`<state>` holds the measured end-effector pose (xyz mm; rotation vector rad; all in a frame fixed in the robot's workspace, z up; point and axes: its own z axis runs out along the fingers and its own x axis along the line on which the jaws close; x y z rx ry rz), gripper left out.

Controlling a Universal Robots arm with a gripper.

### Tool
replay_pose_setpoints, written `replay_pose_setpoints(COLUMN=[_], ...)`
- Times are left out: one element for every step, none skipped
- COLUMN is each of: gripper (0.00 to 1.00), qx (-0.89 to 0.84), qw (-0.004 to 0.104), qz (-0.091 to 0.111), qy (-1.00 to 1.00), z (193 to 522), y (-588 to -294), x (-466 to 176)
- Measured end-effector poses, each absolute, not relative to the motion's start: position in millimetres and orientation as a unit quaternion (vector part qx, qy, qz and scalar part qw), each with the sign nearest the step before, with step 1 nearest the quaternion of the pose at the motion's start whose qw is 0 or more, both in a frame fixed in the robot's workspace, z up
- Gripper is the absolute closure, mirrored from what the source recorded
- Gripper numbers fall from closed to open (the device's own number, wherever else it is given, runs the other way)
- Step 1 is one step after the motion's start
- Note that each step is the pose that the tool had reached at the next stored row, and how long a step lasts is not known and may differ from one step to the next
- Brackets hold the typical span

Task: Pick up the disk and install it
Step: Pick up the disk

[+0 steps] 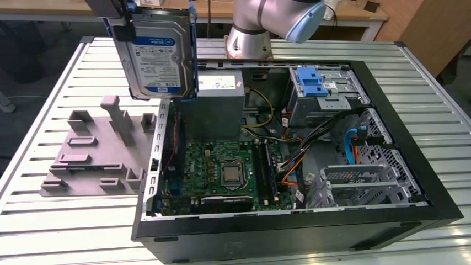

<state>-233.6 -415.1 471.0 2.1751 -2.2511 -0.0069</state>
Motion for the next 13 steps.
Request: replay_pose_setpoints(gripper=[0.64,0.64,0.64,0.64,0.64,0.64,0.64,0.64,0.64,0.64,0.64,0.64,0.64], qx=[0.695,0.695,0.695,0.695,0.695,0.695,0.695,0.695,0.695,0.695,0.695,0.695,0.695], qw=[0.004,0.003,0.002,0.001,0.001,0.001,0.001,0.001,0.000,0.000,-0.001,-0.002,-0.002], qz=[-0.004,-0.005,-0.006,-0.007,-0.007,-0.007,-0.007,-0.007,-0.007,-0.006,-0.005,-0.005,-0.004], qy=[-0.719,-0.719,-0.719,-0.719,-0.719,-0.719,-0.719,-0.719,-0.719,-0.719,-0.719,-0.719,-0.719], z=[471.0,471.0,471.0,471.0,471.0,471.0,471.0,471.0,471.0,471.0,471.0,471.0,471.0], y=[-415.3,-415.6,-416.1,-416.6,-417.2,-417.7,-418.1,-418.5,-418.7,-418.9,-419.1,-419.2,-419.4], x=[-233.4,-233.1,-232.9,-232.5,-232.0,-231.5,-231.0,-230.6,-230.3,-230.0,-229.8,-229.5,-229.3])
